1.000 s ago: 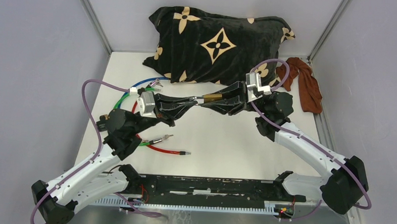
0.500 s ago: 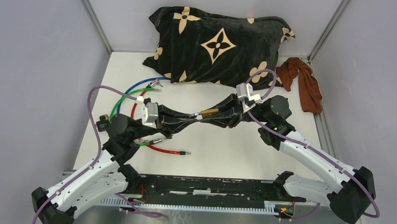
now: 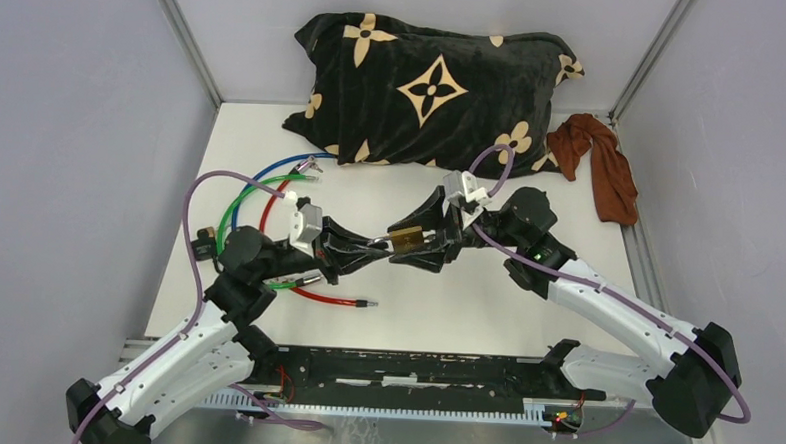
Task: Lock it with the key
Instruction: Lock the lock.
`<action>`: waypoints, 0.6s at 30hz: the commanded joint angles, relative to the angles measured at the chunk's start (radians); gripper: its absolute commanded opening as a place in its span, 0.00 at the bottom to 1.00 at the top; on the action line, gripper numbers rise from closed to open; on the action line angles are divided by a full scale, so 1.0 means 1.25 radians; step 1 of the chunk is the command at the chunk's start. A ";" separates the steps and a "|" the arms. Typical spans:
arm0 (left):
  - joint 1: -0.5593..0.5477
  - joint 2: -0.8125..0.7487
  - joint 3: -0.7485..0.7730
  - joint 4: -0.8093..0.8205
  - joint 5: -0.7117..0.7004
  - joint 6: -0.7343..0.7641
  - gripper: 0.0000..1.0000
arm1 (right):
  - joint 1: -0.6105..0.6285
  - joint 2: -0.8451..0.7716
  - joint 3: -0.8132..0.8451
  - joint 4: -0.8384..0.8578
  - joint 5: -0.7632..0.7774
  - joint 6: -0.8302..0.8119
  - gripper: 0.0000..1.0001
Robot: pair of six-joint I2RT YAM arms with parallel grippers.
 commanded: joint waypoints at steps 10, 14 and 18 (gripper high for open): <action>0.078 -0.083 -0.033 -0.069 -0.002 0.017 0.02 | -0.053 -0.139 0.122 -0.641 0.084 -0.416 0.93; 0.088 -0.086 -0.033 -0.069 0.018 0.019 0.02 | -0.054 -0.106 0.145 -0.688 0.111 -0.433 0.67; 0.094 -0.084 -0.032 -0.072 0.028 0.018 0.02 | -0.053 -0.055 0.186 -0.690 0.066 -0.435 0.54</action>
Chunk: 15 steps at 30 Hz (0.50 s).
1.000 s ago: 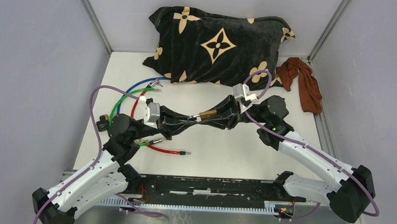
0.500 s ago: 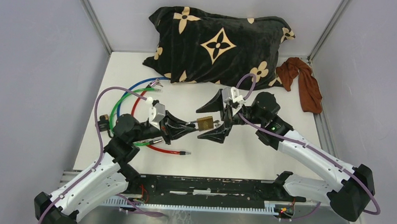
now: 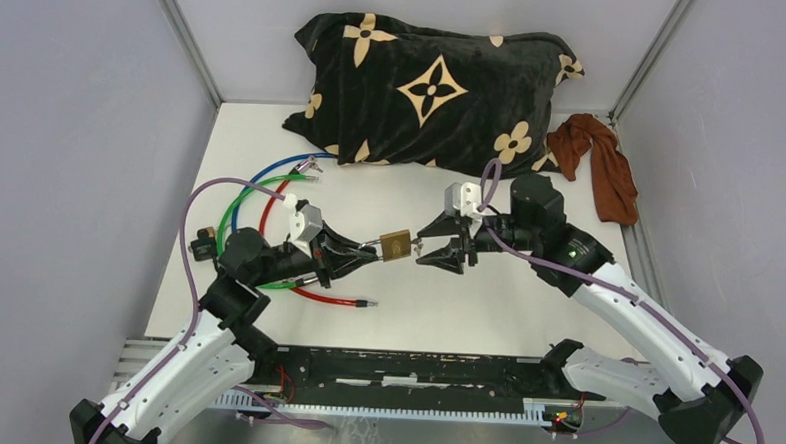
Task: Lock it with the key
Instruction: Lock the lock.
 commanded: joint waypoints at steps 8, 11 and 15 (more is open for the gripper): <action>0.015 -0.018 0.017 0.075 0.026 0.019 0.02 | -0.002 0.073 0.065 -0.035 -0.022 -0.027 0.44; 0.014 -0.016 0.017 0.076 0.029 0.020 0.02 | -0.002 0.083 0.063 -0.025 -0.033 -0.021 0.47; 0.014 -0.014 0.019 0.076 0.031 0.018 0.02 | -0.002 0.091 0.057 -0.010 -0.033 -0.017 0.47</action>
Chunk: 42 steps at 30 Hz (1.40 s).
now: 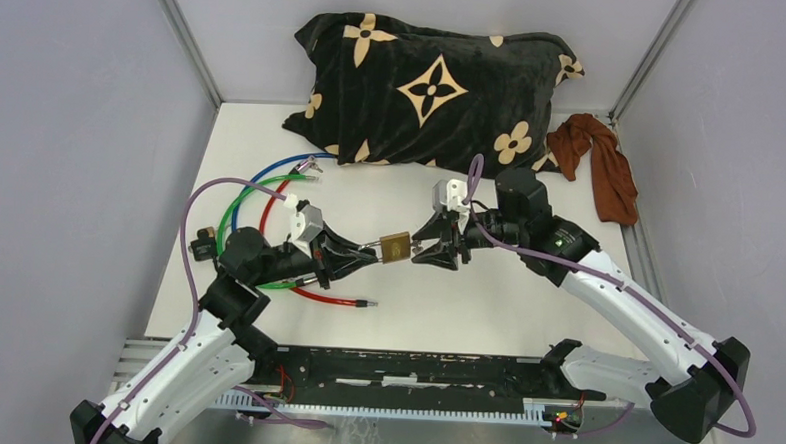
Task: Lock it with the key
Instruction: Lock the lock, then place the lock at the center of the board.
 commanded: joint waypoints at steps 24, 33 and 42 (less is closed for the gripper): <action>0.013 -0.023 0.007 0.033 -0.062 0.083 0.02 | -0.330 -0.217 -0.198 0.051 0.216 0.110 0.00; 0.005 0.242 0.078 -0.027 -0.329 0.264 0.02 | -0.335 -0.209 -0.290 0.113 0.535 0.280 0.00; -0.217 0.816 0.477 -0.034 -0.707 0.448 0.02 | -0.334 -0.279 -0.384 0.153 0.591 0.289 0.00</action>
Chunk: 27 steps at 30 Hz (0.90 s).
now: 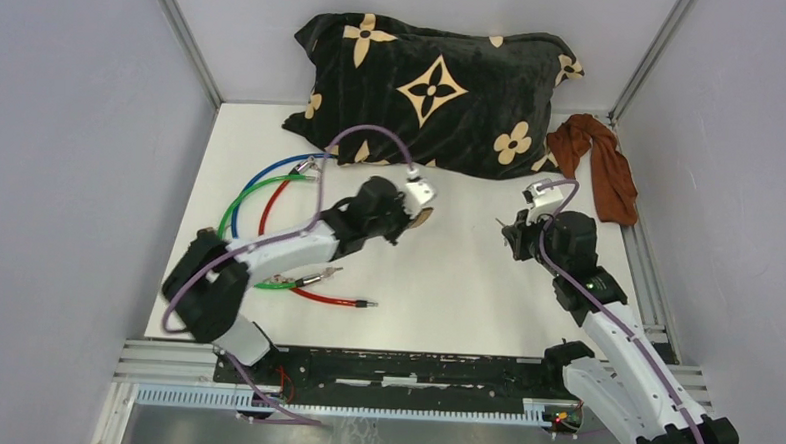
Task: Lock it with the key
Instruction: Place the lock at the center of the board.
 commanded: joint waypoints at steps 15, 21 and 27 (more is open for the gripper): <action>-0.243 0.547 0.468 0.218 -0.496 0.397 0.03 | -0.007 -0.123 -0.012 -0.010 0.302 0.012 0.00; -0.276 0.578 0.500 0.105 -0.474 0.326 0.20 | -0.009 -0.122 -0.005 -0.018 0.332 0.012 0.00; -0.305 0.541 0.556 -0.113 -0.357 0.135 0.54 | -0.010 -0.111 -0.003 -0.013 0.338 0.014 0.00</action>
